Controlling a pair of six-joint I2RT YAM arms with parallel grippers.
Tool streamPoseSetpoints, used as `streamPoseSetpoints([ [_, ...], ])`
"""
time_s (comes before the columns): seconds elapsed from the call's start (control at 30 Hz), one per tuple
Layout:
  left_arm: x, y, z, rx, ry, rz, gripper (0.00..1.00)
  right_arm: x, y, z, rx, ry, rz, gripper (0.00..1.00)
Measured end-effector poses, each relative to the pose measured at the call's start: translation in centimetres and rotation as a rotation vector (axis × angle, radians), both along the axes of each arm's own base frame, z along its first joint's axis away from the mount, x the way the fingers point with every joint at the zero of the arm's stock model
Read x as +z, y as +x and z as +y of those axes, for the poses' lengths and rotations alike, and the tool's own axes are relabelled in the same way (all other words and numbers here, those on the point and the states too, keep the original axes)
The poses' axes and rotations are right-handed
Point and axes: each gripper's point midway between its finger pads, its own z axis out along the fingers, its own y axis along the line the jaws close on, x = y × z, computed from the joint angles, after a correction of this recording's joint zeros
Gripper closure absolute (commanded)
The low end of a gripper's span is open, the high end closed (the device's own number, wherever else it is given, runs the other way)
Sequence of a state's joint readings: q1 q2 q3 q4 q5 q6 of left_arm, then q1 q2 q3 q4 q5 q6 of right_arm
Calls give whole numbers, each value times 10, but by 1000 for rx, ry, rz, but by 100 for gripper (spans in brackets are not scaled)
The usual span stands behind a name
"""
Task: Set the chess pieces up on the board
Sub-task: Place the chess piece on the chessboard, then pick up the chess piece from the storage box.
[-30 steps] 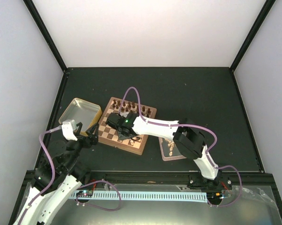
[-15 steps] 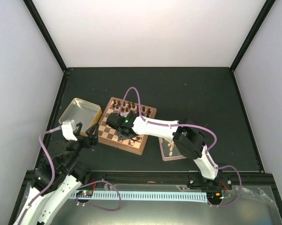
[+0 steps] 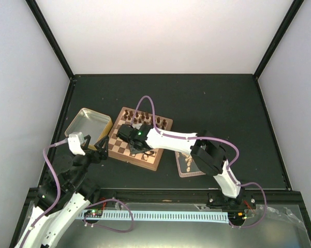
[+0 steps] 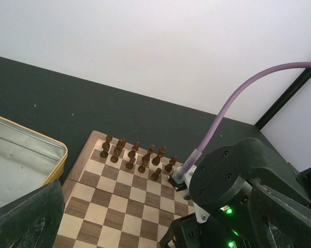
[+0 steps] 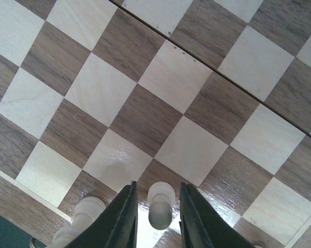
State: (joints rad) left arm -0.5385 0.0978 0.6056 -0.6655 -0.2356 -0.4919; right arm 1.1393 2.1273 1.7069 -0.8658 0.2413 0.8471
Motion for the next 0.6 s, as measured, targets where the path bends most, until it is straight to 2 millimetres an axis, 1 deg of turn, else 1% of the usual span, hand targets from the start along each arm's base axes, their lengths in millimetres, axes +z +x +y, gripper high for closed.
streamPoseSetpoints([
  [0.17,0,0,0,0,0,0,1,5,3,0,-4,9,-17,73],
  [0.27,0,0,0,1,0,0,1,19,5,-1,-11,29,-43,73],
  [0.33,0,0,0,2,0,1,1,32,7,-6,-22,50,-66,73],
  [0.43,-1,1,0,4,2,4,1,53,10,-19,-43,82,-99,73],
  [0.53,-2,2,0,5,6,10,1,70,14,-46,-83,100,-134,72],
  [0.6,-4,3,-1,6,12,19,1,77,16,-72,-120,101,-152,72],
])
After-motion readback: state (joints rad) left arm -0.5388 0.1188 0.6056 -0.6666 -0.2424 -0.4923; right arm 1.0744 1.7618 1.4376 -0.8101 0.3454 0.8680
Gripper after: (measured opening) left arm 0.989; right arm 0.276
